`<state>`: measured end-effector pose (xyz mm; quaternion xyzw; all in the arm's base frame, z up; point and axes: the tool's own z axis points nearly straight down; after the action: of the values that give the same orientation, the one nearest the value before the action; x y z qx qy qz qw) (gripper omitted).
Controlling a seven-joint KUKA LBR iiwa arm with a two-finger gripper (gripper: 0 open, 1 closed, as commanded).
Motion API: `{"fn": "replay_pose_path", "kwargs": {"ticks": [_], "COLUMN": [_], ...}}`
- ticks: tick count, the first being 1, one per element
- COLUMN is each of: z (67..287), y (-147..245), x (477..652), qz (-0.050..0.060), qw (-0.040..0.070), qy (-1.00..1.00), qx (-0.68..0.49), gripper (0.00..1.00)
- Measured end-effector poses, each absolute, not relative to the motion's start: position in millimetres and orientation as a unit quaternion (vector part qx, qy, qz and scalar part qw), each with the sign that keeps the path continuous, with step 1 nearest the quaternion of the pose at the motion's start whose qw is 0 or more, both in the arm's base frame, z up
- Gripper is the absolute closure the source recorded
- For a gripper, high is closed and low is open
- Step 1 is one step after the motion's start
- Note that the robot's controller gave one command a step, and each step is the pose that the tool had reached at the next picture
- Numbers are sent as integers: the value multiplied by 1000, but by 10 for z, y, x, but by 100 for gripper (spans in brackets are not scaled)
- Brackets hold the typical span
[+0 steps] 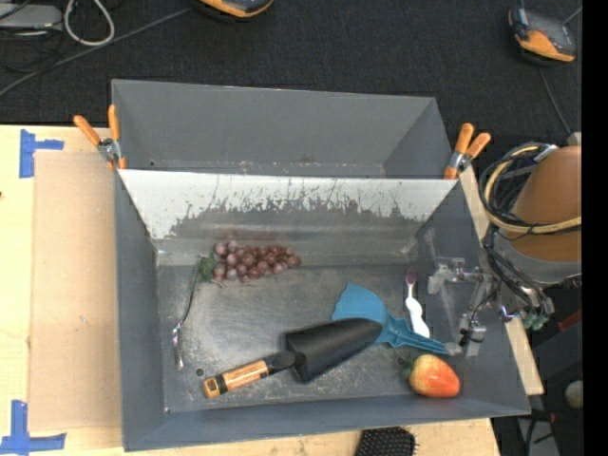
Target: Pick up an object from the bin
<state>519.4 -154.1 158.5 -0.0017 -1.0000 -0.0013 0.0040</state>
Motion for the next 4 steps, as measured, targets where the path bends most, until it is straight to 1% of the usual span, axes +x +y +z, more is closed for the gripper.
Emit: {"fn": "replay_pose_path", "kwargs": {"ticks": [1, 2, 3, 4], "z": [1630, 649, 1068, 748], "y": [-1533, -959, -981, -961], "x": [5210, 5577, 5527, 5541], "qz": [0, -2, 0, -1], "qw": [1, 2, -3, 0], "qy": [-1000, -999, -983, -996], "qx": [1, -46, -186, -91], "gripper": [0, 0, 0, 0]}}
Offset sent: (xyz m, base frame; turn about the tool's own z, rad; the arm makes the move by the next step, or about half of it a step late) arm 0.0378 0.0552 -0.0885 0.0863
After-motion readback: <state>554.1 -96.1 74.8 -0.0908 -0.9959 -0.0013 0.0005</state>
